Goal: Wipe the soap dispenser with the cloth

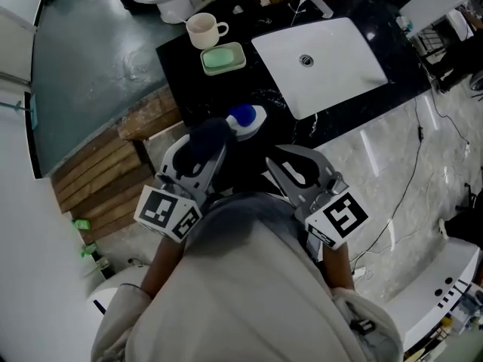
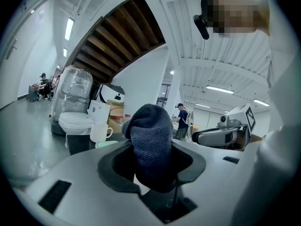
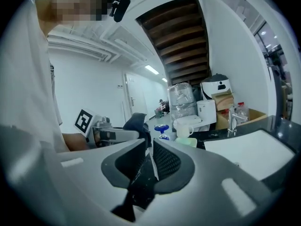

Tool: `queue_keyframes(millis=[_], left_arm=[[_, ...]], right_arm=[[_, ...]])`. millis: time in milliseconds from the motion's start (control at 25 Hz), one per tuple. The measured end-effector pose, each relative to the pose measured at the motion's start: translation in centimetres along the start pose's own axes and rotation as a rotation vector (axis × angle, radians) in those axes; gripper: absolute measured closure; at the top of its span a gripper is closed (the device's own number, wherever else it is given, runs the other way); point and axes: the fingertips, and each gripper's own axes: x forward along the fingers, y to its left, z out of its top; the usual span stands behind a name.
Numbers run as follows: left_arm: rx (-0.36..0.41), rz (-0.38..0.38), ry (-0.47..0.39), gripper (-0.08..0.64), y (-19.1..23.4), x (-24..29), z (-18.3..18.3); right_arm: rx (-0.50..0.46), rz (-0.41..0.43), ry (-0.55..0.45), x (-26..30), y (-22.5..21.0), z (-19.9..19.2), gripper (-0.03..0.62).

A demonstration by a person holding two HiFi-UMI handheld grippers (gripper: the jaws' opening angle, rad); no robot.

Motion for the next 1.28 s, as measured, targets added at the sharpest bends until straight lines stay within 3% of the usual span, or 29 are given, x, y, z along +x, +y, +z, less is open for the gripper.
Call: queue_keyframes(millis=[360,440,680,920,1280], left_arm=[[0.012,0.07,-0.01,0.397,0.6,0.3,0.6],[0.013,0.078,-0.01,0.397,0.6,0.2,0.5],[0.005,0.088,-0.026,0.397,1.2,0.0,0.6],[-0.033,0.077,-0.048,0.397,1.8,0.0,0.7],[-0.058,0.109,-0.062,0.397,3.7,0.1,0.5]], right_arm=[[-0.122,0.161,0.089,2.8,-1.5,0.0,0.502],[-0.144,0.18,0.108,3.7,-1.6,-0.2,0.46],[-0.236,0.232,0.156,6.2,-2.5,-1.1,0.411],[-0.342,0.33,0.194,7.6,-2.2,-1.1,0.408],[-0.349,0.332,0.188,9.5,-2.8,-1.0,0.468]])
